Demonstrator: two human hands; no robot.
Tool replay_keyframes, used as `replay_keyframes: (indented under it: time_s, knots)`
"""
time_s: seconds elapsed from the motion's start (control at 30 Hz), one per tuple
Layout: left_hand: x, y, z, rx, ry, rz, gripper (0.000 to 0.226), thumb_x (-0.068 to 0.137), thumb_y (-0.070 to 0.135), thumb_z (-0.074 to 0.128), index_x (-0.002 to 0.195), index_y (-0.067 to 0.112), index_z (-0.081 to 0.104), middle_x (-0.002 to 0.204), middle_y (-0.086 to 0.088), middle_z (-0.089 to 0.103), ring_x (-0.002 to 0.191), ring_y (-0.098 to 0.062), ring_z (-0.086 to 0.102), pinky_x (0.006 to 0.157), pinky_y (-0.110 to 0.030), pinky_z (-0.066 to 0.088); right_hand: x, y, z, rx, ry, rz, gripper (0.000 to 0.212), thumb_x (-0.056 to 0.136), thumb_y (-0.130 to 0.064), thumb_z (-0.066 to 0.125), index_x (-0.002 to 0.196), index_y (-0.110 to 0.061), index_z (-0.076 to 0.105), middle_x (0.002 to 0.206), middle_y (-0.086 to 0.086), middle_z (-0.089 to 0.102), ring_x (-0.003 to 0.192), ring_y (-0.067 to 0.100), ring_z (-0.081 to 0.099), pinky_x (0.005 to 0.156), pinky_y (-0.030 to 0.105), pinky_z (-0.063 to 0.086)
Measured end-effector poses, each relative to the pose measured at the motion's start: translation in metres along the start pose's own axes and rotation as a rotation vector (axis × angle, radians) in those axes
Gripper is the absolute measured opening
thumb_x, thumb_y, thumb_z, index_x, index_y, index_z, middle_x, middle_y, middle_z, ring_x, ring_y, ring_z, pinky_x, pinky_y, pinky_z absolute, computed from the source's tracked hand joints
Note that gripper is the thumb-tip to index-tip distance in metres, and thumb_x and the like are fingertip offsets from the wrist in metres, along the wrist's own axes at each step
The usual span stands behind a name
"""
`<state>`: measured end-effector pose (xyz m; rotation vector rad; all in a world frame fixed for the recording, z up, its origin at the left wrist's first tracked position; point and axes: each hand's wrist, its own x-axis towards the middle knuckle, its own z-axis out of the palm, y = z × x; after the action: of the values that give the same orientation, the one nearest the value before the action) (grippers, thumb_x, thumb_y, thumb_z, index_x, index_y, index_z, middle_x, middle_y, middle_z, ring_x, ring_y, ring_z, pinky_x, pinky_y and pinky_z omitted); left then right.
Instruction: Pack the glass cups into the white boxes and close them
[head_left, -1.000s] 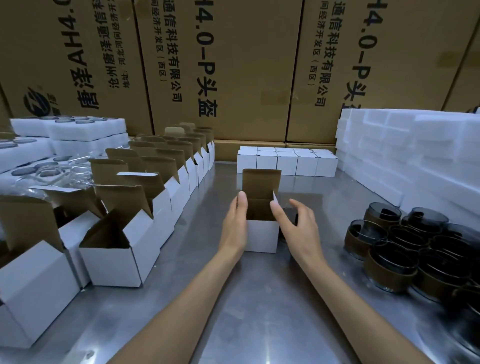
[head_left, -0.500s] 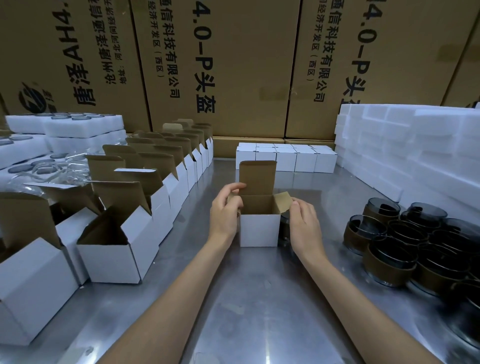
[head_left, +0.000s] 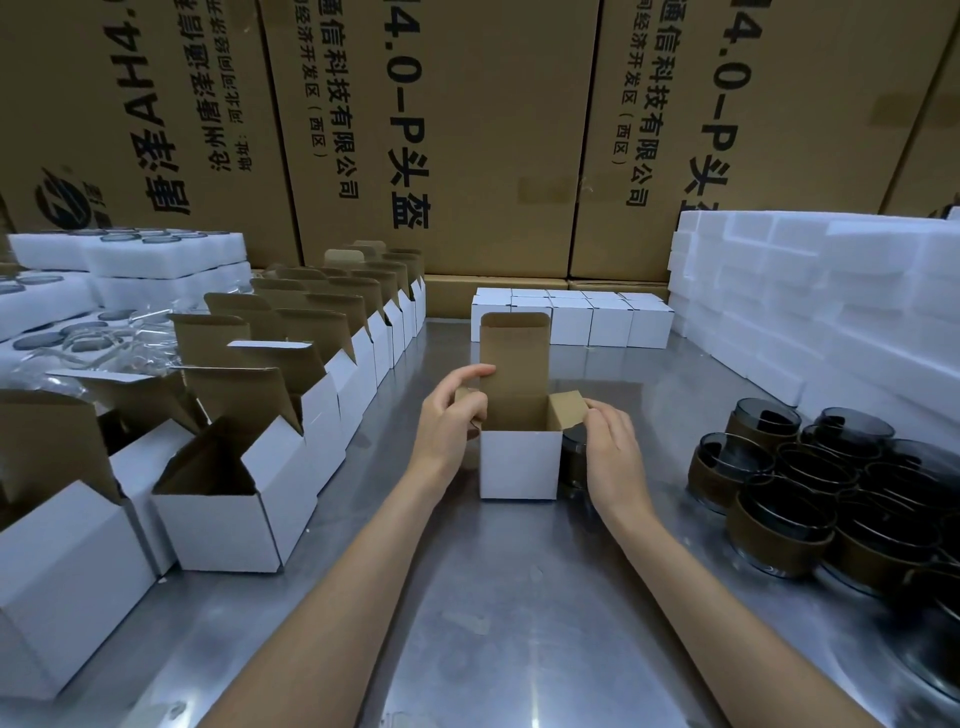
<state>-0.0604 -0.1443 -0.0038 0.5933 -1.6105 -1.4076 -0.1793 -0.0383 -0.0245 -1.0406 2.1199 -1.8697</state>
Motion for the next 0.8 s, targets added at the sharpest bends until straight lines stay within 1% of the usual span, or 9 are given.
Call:
replay_keyframes:
  time_s: [0.13,0.2,0.27,0.33,0.4,0.53,0.6,0.7,0.8]
  knots:
    - [0.001,-0.004,0.001,0.025,-0.01,0.046,0.039,0.066,0.022,0.047,0.099,0.029,0.066,0.07,0.007,0.049,0.066,-0.009,0.044,0.061,-0.019,0.04,0.001,-0.002,-0.005,0.067,-0.028,0.033,0.033,0.103,-0.033,0.031,0.117,-0.021,0.058,0.127,-0.003,0.052,0.119,0.011,0.043,0.101,0.028,0.03]
    - [0.0,-0.006,0.002,0.042,-0.002,0.086,0.036,0.067,0.022,0.047,0.098,0.031,0.064,0.075,0.01,0.052,0.067,-0.007,0.046,0.061,-0.016,0.042,0.003,-0.002,-0.009,0.098,-0.064,0.042,0.036,0.102,-0.023,0.03,0.125,-0.016,0.057,0.132,0.0,0.051,0.119,0.009,0.043,0.102,0.028,0.034]
    - [0.0,-0.007,0.003,0.048,0.01,0.116,0.036,0.068,0.021,0.048,0.098,0.03,0.064,0.079,0.01,0.054,0.067,-0.004,0.046,0.064,-0.016,0.041,0.007,-0.003,-0.015,0.071,-0.141,0.046,0.039,0.094,-0.011,0.041,0.13,-0.015,0.054,0.136,0.001,0.046,0.116,0.008,0.042,0.091,0.023,0.037]
    - [-0.001,-0.008,0.004,0.053,0.02,0.135,0.038,0.067,0.019,0.048,0.1,0.027,0.065,0.084,0.01,0.057,0.064,-0.001,0.045,0.064,-0.016,0.039,0.011,0.0,-0.021,-0.055,-0.23,0.036,0.047,0.086,-0.005,0.052,0.132,-0.018,0.051,0.14,0.001,0.038,0.117,0.009,0.038,0.089,0.021,0.033]
    - [-0.002,-0.008,0.005,0.051,0.028,0.155,0.038,0.066,0.018,0.048,0.1,0.025,0.065,0.09,0.012,0.06,0.061,0.003,0.045,0.062,-0.014,0.04,0.013,0.004,-0.024,-0.267,-0.259,-0.01,0.049,0.085,-0.011,0.063,0.132,-0.019,0.051,0.145,0.001,0.031,0.127,0.014,0.035,0.097,0.022,0.03]
    - [-0.004,-0.007,0.007,0.04,0.033,0.173,0.038,0.066,0.016,0.048,0.099,0.024,0.064,0.091,0.017,0.059,0.064,0.009,0.048,0.063,-0.009,0.04,0.009,0.012,-0.024,-0.502,-0.105,-0.129,0.019,0.089,-0.023,0.065,0.108,-0.018,0.065,0.144,0.0,0.037,0.127,0.018,0.042,0.098,0.028,0.035]
    - [-0.005,-0.007,0.006,0.041,0.029,0.164,0.037,0.066,0.016,0.048,0.098,0.026,0.064,0.09,0.017,0.059,0.069,0.01,0.05,0.065,-0.009,0.041,0.009,0.009,-0.026,-0.404,0.044,-0.185,0.011,0.091,-0.021,0.062,0.101,-0.015,0.064,0.137,0.002,0.043,0.12,0.016,0.047,0.097,0.028,0.037]
    - [-0.006,-0.007,0.005,0.048,0.023,0.151,0.038,0.065,0.017,0.048,0.097,0.029,0.064,0.094,0.018,0.059,0.083,0.008,0.053,0.07,-0.008,0.042,0.004,-0.014,-0.032,-0.067,0.312,-0.367,0.006,0.093,-0.015,0.06,0.098,-0.012,0.058,0.131,0.0,0.041,0.106,-0.011,0.047,0.095,0.035,0.046]
    - [-0.007,-0.006,0.007,0.069,0.017,0.166,0.039,0.065,0.018,0.049,0.098,0.031,0.064,0.095,0.008,0.056,0.069,-0.005,0.048,0.064,-0.01,0.041,-0.007,-0.039,-0.028,0.054,0.348,-0.613,0.007,0.091,-0.017,0.06,0.096,-0.02,0.056,0.132,-0.005,0.037,0.114,-0.018,0.041,0.091,0.03,0.047]
